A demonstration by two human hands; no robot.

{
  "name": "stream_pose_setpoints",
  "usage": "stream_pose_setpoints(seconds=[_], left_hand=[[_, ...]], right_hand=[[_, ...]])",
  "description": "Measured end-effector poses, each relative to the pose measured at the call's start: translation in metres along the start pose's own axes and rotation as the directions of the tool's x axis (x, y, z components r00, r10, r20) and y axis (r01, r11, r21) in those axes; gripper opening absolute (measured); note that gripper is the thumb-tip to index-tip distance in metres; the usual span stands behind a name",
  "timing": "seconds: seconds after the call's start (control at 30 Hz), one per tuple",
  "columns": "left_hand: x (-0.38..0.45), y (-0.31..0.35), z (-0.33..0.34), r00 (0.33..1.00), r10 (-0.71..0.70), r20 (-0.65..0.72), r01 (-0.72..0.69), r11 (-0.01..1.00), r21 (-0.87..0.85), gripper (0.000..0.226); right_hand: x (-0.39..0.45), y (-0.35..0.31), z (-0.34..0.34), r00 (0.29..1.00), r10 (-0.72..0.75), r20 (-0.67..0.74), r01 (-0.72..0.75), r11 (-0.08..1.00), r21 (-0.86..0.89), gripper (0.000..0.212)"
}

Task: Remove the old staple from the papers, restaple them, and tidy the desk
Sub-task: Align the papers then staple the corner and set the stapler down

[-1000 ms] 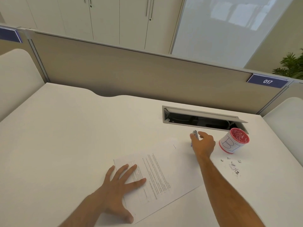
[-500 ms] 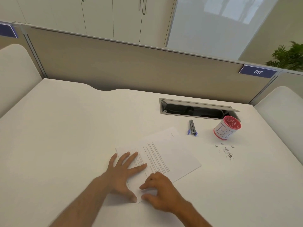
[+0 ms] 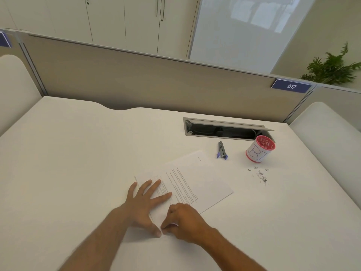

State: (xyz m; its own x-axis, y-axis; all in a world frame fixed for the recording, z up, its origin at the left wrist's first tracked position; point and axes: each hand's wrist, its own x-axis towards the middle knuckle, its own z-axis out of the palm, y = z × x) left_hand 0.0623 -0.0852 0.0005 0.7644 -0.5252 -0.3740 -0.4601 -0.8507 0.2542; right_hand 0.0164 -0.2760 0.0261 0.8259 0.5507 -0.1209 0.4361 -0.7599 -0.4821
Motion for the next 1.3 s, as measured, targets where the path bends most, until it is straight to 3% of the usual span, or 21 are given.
stream_pose_setpoints(seconds=[0.43, 0.73, 0.83, 0.97, 1.1, 1.2, 1.3], left_hand=[[0.001, -0.001, 0.001, 1.000, -0.003, -0.001, 0.003, 1.000, 0.025, 0.116], [0.001, 0.000, 0.000, 1.000, -0.010, 0.001, 0.010, 1.000, 0.007, 0.116], [0.001, -0.001, 0.001, 1.000, -0.015, 0.002, 0.015, 1.000, 0.011, 0.115], [0.001, 0.001, 0.000, 1.000, -0.030, -0.001, 0.030, 1.000, 0.000, 0.117], [-0.001, 0.002, -0.002, 1.000, -0.028, -0.015, 0.027, 0.999, -0.016, 0.117], [-0.001, 0.003, -0.003, 1.000, -0.024, -0.011, 0.023, 0.999, -0.033, 0.117], [-0.001, 0.003, -0.004, 1.000, -0.021, -0.007, 0.021, 0.999, -0.032, 0.118]], right_hand=[[0.008, -0.004, -0.007, 0.985, 0.000, 0.172, 0.019, 0.994, -0.110, 0.017], [-0.002, 0.003, 0.010, 0.980, -0.172, 0.100, 0.195, 0.930, -0.312, 0.010], [-0.006, 0.006, 0.015, 0.996, -0.082, 0.023, 0.085, 0.970, -0.226, 0.011], [-0.015, 0.024, 0.000, 0.965, 0.182, -0.190, -0.167, 0.982, 0.093, 0.010], [-0.033, 0.084, -0.027, 0.799, 0.446, -0.403, -0.359, 0.892, 0.274, 0.016], [-0.060, 0.128, -0.053, 0.664, 0.602, -0.443, -0.522, 0.798, 0.302, 0.030], [-0.090, 0.156, -0.064, 0.638, 0.650, -0.413, -0.626, 0.750, 0.214, 0.028]])
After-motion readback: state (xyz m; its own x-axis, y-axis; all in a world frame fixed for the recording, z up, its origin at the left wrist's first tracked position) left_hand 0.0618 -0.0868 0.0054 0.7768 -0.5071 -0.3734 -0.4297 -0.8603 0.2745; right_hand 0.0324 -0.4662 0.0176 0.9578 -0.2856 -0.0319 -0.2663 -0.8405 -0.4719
